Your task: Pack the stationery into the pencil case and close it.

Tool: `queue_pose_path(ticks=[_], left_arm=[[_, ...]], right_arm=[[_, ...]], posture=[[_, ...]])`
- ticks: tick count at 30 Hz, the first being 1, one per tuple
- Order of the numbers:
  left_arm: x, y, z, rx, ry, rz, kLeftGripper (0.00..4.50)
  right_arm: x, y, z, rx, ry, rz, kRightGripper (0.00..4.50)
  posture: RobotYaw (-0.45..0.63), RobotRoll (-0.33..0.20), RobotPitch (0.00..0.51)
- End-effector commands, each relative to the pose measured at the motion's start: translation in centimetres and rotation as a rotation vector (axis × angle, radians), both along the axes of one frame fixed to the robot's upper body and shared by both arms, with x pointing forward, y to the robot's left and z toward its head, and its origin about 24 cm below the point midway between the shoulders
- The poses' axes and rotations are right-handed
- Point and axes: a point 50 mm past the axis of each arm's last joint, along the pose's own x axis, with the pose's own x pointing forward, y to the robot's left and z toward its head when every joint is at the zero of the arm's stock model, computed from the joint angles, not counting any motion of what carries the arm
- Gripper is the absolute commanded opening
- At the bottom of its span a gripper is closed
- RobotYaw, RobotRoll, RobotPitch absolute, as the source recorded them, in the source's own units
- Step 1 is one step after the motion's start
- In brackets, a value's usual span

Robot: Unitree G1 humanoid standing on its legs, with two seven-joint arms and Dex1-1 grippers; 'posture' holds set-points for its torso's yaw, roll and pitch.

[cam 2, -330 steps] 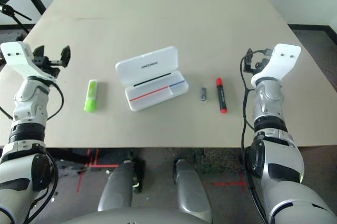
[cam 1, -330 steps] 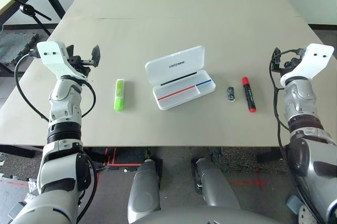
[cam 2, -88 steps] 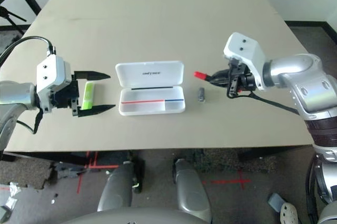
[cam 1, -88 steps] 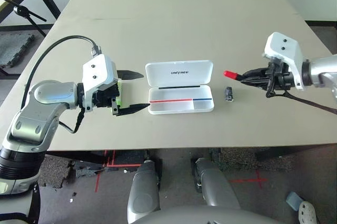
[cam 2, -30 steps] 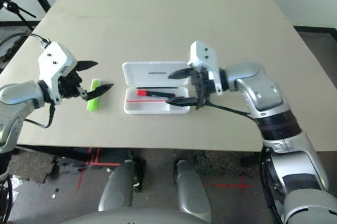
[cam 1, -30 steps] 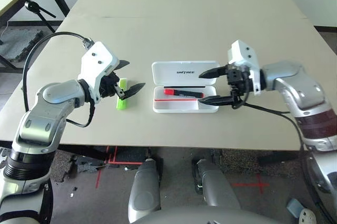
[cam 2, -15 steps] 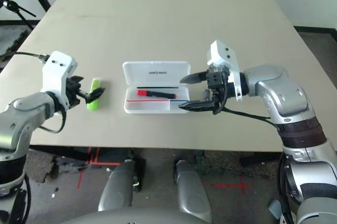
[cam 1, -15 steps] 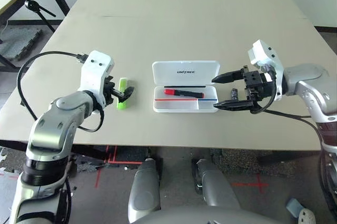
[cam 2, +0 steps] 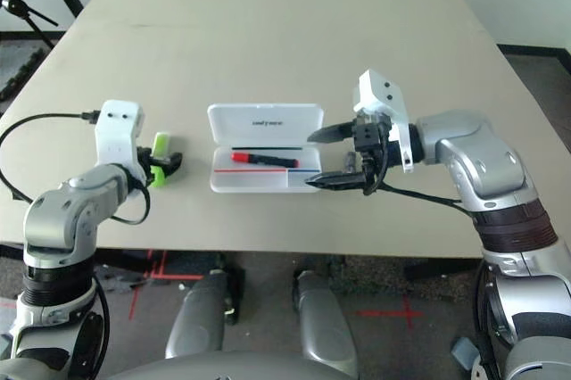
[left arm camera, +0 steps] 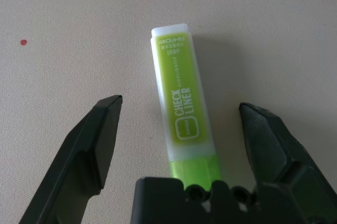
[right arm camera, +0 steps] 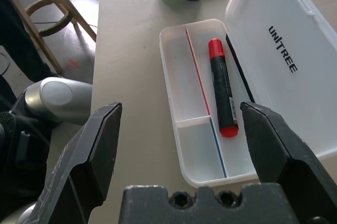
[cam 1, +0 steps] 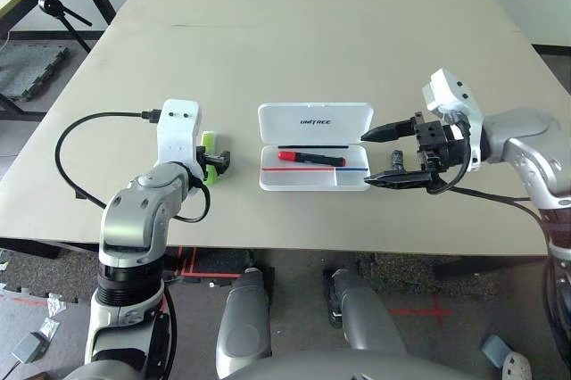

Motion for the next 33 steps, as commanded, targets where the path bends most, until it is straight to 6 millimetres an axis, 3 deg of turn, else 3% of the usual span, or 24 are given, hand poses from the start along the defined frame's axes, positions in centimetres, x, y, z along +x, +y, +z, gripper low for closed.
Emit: queue_pose_path(ticks=[1, 10, 17, 23, 28, 33], left_arm=[[-0.1, 0.5, -1.0, -0.005, 0.063, 0.037, 4.12], [-0.5, 1.2, -0.6, 0.025, 0.065, -0.039, 1.08], [-2.1, 4.3, 1.3, 0.154, 0.061, -0.275, 1.08], [-3.7, 5.5, 4.1, 0.275, 0.029, -0.548, 1.08], [-4.3, 4.7, 5.9, 0.315, 0.008, -0.726, 1.08], [-4.2, 1.5, 6.6, 0.293, -0.050, -0.902, 1.08]], right_arm=[[-0.4, -0.1, 0.0, -0.024, -0.004, 0.015, 4.50], [-0.3, -0.4, -0.1, -0.036, -0.007, -0.003, 4.50], [0.0, -0.7, -0.1, -0.045, -0.011, -0.019, 4.50], [-0.1, -1.6, -0.7, -0.062, 0.003, -0.042, 4.50], [-0.2, -2.7, -1.1, -0.079, 0.022, -0.069, 4.50], [-0.2, -3.9, -1.7, -0.117, 0.027, -0.097, 4.50]], posture=[[0.09, 0.000, 0.183], [0.09, 0.000, 0.178], [0.10, 0.000, 0.178], [0.10, 0.000, 0.176], [0.10, 0.000, 0.174], [0.09, 0.000, 0.173]])
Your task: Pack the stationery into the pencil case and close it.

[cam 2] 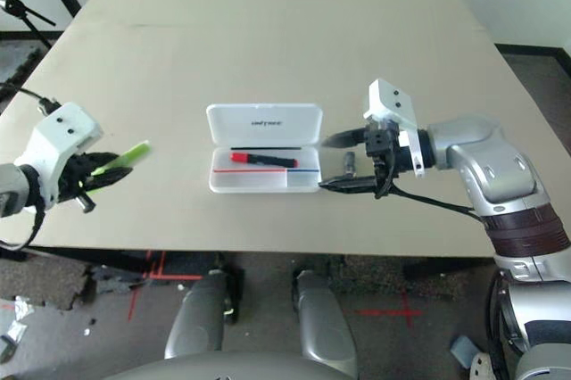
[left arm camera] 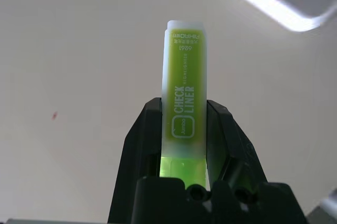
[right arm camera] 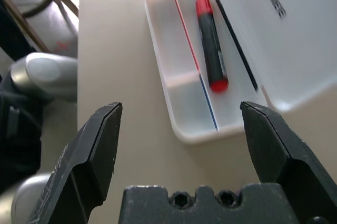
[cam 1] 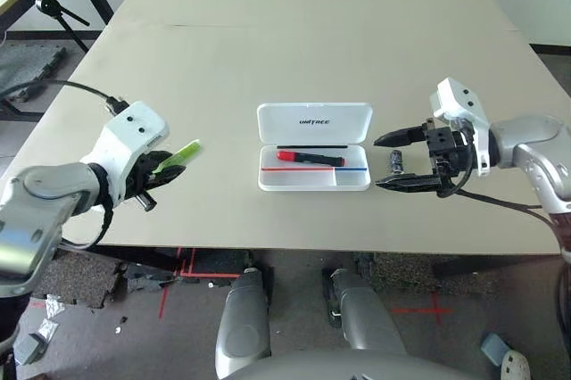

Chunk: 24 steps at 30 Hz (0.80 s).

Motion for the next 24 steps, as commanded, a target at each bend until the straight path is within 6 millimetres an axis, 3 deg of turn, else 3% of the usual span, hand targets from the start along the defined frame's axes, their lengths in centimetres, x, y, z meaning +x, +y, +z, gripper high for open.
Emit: queue_pose_path(ticks=[1, 8, 24], left_arm=[[-0.2, -2.9, 0.1, -0.036, -0.001, -0.166, 1.08], [0.6, -8.0, -0.8, -0.139, -0.023, -0.372, 1.08], [2.7, -13.2, -2.6, -0.012, -0.069, -0.643, 1.08]], right_arm=[[-0.2, -0.8, -0.3, -0.016, 0.003, -0.016, 4.50], [-0.5, -1.6, -1.3, 0.027, 0.049, -0.066, 4.50], [-1.5, -2.7, -2.8, 0.040, 0.083, -0.138, 4.50]], posture=[[0.08, 0.000, 0.173], [0.06, 0.000, 0.176], [0.00, 0.000, 0.187]])
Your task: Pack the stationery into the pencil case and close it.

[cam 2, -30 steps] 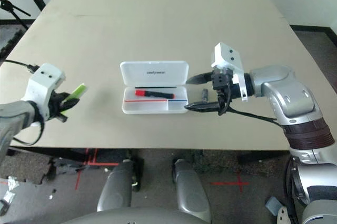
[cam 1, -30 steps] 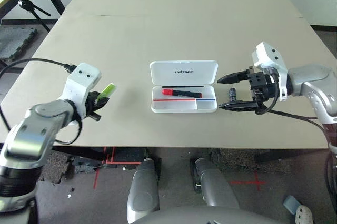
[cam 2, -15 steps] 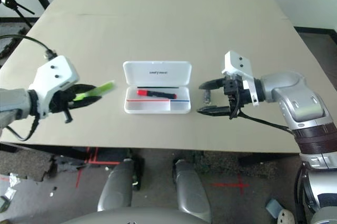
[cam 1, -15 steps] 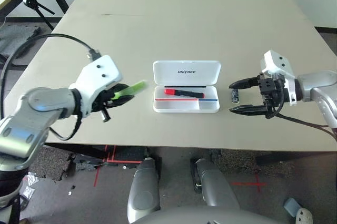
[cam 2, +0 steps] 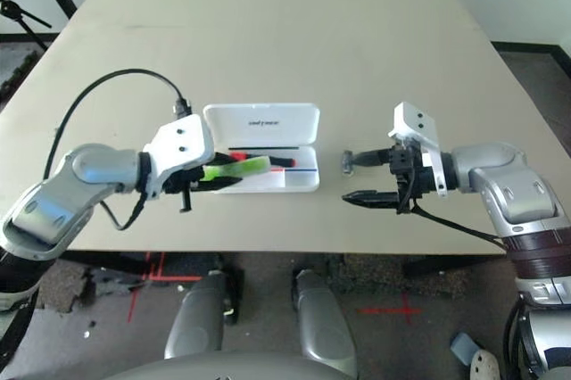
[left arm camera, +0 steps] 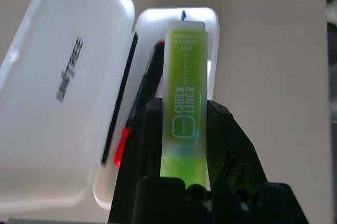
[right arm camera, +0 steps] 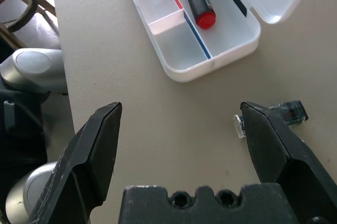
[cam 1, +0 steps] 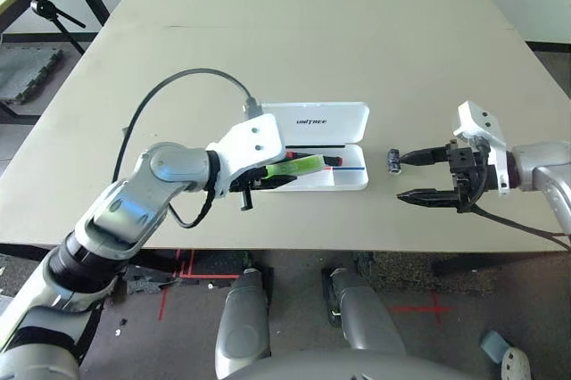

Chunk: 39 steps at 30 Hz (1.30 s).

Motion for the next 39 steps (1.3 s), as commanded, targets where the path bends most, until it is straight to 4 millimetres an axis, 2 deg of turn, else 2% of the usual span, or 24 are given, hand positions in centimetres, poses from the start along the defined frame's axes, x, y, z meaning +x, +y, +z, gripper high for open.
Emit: queue_pose_path(ticks=[1, 11, 20, 21, 27, 28, 35, 39], left_arm=[[0.2, -0.9, -0.9, 0.042, 0.004, -0.050, 1.08], [1.3, -0.6, -2.5, 0.147, -0.019, -0.064, 1.08], [1.4, -0.6, -2.6, 0.146, 0.002, -0.080, 1.08], [1.3, -0.7, -2.5, 0.135, 0.010, -0.084, 1.81], [0.4, 0.1, -1.1, 0.069, 0.043, -0.089, 4.20], [0.3, 0.4, -0.7, 0.058, 0.043, -0.086, 4.48], [-0.6, 3.6, 1.7, -0.012, 0.007, -0.045, 4.48], [-0.9, 5.9, 3.2, -0.011, -0.012, 0.023, 4.48]], right_arm=[[-0.4, -0.2, 0.0, 0.014, -0.009, -0.017, 4.50], [-1.0, -0.4, -0.1, 0.022, -0.019, -0.047, 4.50], [-1.2, -0.4, -0.1, 0.029, -0.023, -0.060, 4.50], [-1.2, -0.4, -0.2, 0.029, -0.023, -0.062, 4.50], [-1.3, -0.5, -0.1, 0.029, -0.025, -0.069, 4.50], [-1.3, -0.6, -0.1, 0.029, -0.025, -0.071, 4.50], [-1.2, -0.7, 0.1, 0.044, -0.036, -0.105, 4.50], [-1.0, -0.3, 0.8, 0.027, -0.005, -0.195, 4.50]], posture=[[0.00, 0.000, 0.188], [-0.04, 0.000, 0.187], [-0.05, 0.000, 0.185], [-0.05, 0.000, 0.185], [-0.05, 0.000, 0.187], [-0.05, 0.000, 0.187], [-0.04, 0.000, 0.190], [-0.04, 0.000, 0.193]])
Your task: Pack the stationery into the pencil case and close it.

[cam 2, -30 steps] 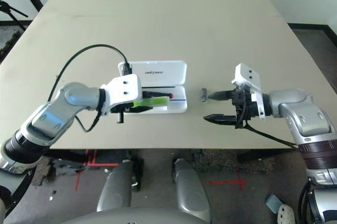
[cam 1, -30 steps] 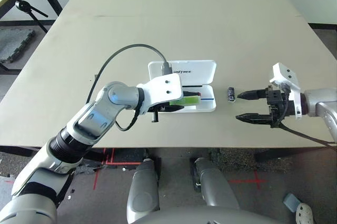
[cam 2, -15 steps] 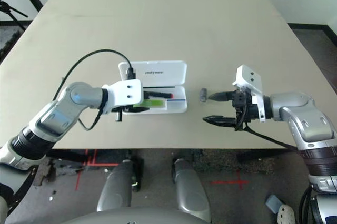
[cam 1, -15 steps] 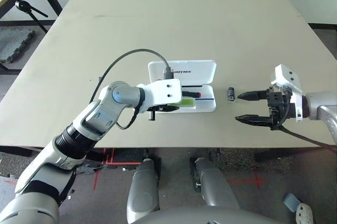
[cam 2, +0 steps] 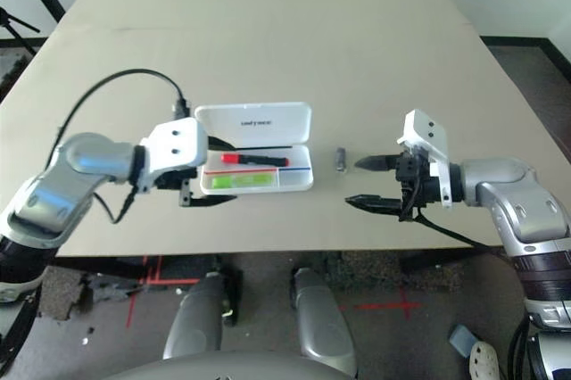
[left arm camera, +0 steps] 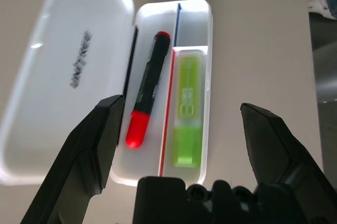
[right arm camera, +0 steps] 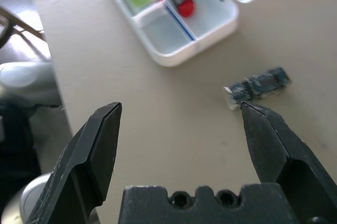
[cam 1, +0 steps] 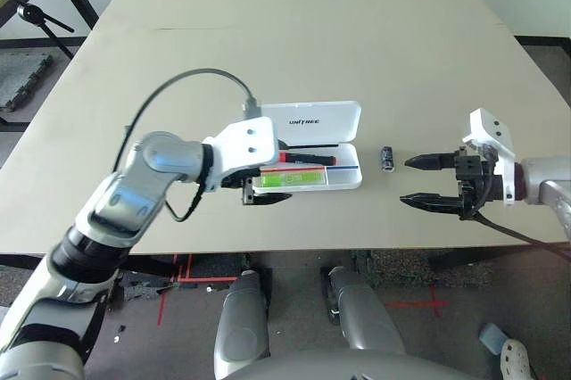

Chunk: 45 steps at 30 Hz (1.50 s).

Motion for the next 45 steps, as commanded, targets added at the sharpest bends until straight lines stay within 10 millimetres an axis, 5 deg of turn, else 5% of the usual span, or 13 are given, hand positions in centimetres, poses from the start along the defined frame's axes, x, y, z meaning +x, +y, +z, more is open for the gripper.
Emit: queue_pose_path(ticks=[1, 14, 23, 33, 45], left_arm=[[-0.4, 1.2, 1.3, -0.020, -0.026, 0.025, 4.48], [-0.3, 1.4, 1.2, -0.043, -0.035, 0.057, 4.48], [0.2, 1.4, 1.0, -0.034, -0.046, 0.054, 4.48], [0.2, 1.4, 0.6, -0.021, -0.041, 0.050, 4.48], [0.4, 1.4, 0.5, -0.015, -0.046, 0.053, 4.48]], right_arm=[[0.2, 0.4, 1.2, 0.008, 0.005, -0.065, 4.50], [4.8, 1.5, 5.4, 0.050, -0.219, -0.596, 4.50], [4.7, 4.7, 6.6, 0.035, -0.204, -0.782, 4.50], [2.0, 6.6, 3.1, -0.042, -0.011, -0.717, 4.50], [1.0, 7.4, -0.7, -0.090, 0.098, -0.689, 4.50]], posture=[[-0.04, 0.000, 0.194], [-0.06, 0.000, 0.194], [-0.08, 0.000, 0.205], [-0.08, 0.000, 0.216], [-0.07, 0.000, 0.217]])
